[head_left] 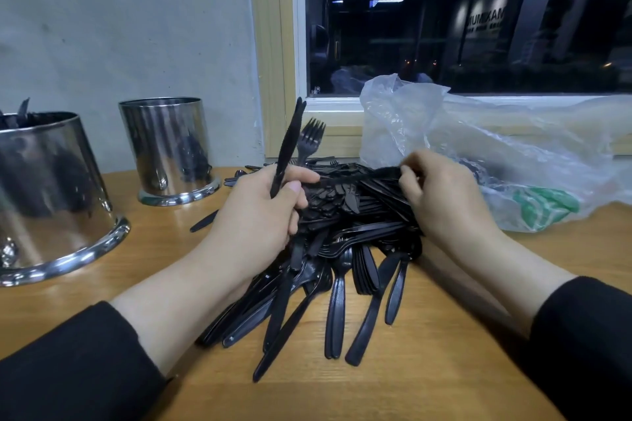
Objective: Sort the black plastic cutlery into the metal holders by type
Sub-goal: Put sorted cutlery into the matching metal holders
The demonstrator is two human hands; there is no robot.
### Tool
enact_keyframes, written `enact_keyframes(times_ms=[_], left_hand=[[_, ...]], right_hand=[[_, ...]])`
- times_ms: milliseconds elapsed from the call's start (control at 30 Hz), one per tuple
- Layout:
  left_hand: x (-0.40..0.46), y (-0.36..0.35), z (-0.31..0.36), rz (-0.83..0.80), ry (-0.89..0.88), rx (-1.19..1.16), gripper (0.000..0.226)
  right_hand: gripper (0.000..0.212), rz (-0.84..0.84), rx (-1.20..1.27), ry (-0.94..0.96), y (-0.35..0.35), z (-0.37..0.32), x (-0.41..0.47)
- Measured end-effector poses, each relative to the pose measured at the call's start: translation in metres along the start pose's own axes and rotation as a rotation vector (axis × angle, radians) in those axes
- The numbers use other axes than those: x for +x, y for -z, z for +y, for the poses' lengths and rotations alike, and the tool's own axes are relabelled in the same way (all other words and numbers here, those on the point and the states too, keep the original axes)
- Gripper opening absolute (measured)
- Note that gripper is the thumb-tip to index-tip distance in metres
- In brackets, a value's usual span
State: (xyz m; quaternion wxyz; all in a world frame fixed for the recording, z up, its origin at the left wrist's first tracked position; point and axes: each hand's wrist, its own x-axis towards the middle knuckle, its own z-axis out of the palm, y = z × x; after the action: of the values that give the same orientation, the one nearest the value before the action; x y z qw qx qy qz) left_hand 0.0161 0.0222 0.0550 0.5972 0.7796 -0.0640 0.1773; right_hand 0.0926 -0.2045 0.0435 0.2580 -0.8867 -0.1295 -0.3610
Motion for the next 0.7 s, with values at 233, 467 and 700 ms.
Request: enact_keyframes(times_ms=[233,467,700], left_hand=[[0.004,0.014,0.008,0.142,-0.246,0.362,0.029],[0.001,0.009,0.000,-0.159,-0.217,0.390,0.027],[0.002,0.009,-0.004,-0.230,-0.170,0.368,0.009]], right_hand=[[0.010,0.039,0.156,0.338,0.022,-0.029,-0.011],[0.009,0.056,0.355,0.360,0.015,-0.043,-0.016],[0.009,0.036,0.653,0.196,0.015,-0.053,-0.020]])
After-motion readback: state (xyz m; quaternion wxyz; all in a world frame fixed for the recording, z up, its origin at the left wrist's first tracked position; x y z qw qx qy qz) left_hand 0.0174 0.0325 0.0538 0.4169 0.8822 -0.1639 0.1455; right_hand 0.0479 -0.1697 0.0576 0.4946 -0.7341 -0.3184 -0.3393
